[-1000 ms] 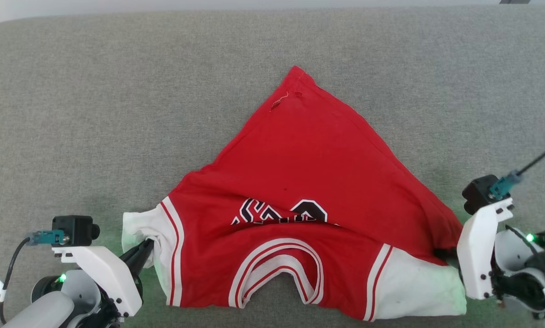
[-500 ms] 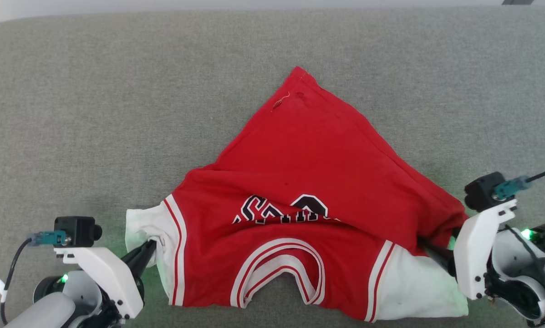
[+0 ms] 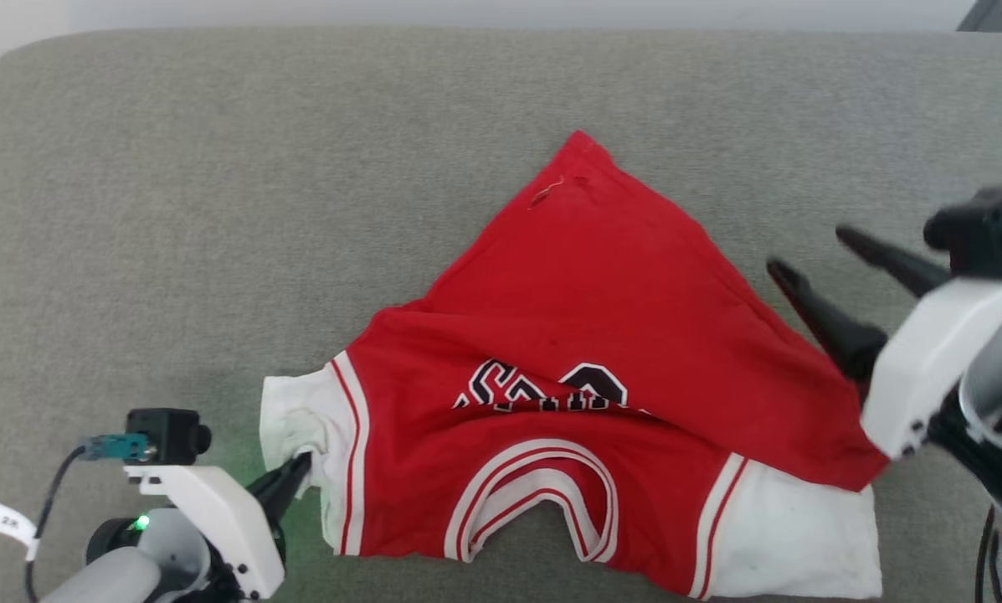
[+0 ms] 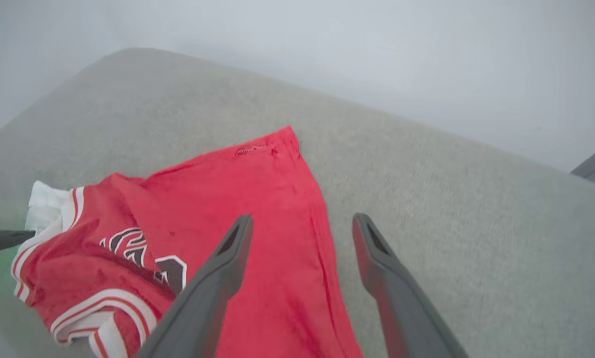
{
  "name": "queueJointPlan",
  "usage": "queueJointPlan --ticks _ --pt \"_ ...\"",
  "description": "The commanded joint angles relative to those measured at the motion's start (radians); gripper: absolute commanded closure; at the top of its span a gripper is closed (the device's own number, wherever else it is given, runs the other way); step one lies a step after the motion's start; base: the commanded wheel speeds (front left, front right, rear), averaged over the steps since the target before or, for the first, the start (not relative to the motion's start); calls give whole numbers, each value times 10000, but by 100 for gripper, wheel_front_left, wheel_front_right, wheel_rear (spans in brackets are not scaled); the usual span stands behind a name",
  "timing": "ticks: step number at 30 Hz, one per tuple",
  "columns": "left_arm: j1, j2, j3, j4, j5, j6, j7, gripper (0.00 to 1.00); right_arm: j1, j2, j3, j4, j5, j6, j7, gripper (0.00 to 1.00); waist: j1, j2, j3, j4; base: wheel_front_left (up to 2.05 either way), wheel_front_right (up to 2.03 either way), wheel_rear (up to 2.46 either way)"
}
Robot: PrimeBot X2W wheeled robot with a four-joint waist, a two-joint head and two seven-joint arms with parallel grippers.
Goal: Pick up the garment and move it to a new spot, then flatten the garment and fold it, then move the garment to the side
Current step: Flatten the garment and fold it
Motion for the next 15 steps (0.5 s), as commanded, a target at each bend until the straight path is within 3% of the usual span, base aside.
queueJointPlan --ticks 1,10,15 --pt "-182 -109 -58 21 97 -60 71 100 -407 88 126 206 33 -7 -279 0 0 0 78 220 0 0 0" --pt "-768 -654 -378 294 485 -288 352 100 -2873 -338 1634 2893 136 -7 -907 0 0 0 457 1176 0 0 0" --pt "-1317 -1201 -615 609 696 -583 539 100 -4623 -710 2555 5153 299 -7 -968 0 0 0 898 1944 0 0 0"
